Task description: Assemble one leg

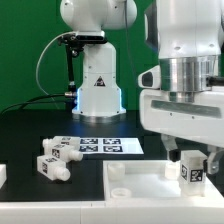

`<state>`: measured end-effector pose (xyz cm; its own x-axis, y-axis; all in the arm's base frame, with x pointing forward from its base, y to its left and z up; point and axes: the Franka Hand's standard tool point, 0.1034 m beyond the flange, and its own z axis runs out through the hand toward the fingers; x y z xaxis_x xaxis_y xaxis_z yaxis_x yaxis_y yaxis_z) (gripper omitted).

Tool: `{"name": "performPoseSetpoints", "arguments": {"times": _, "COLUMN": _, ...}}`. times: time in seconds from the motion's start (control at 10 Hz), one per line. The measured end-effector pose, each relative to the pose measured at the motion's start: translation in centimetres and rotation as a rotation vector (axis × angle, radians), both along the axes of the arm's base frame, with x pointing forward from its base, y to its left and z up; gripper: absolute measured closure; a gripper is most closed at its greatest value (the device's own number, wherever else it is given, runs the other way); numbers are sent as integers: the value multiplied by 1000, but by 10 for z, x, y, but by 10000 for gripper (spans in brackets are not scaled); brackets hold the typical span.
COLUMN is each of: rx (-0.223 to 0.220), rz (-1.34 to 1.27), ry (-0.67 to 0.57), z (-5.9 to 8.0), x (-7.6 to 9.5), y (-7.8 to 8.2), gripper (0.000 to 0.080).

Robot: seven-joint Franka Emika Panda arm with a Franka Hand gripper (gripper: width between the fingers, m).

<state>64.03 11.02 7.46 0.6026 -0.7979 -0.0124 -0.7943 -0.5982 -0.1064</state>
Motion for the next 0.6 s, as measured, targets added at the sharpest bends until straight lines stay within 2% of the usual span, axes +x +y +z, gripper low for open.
{"name": "performPoseSetpoints", "arguments": {"times": 0.1, "rx": -12, "rz": 116, "ry": 0, "z": -1, "x": -2, "y": 5, "gripper": 162}}
{"name": "performPoseSetpoints", "arguments": {"times": 0.4, "rx": -34, "rz": 305, "ry": -17, "z": -1, "x": -1, "y": 0, "gripper": 153}}
{"name": "performPoseSetpoints", "arguments": {"times": 0.5, "rx": -61, "rz": 442, "ry": -33, "z": -1, "x": 1, "y": -2, "gripper": 151}}
{"name": "performPoseSetpoints", "arguments": {"times": 0.6, "rx": -121, "rz": 669, "ry": -90, "z": -3, "x": 5, "y": 0, "gripper": 151}}
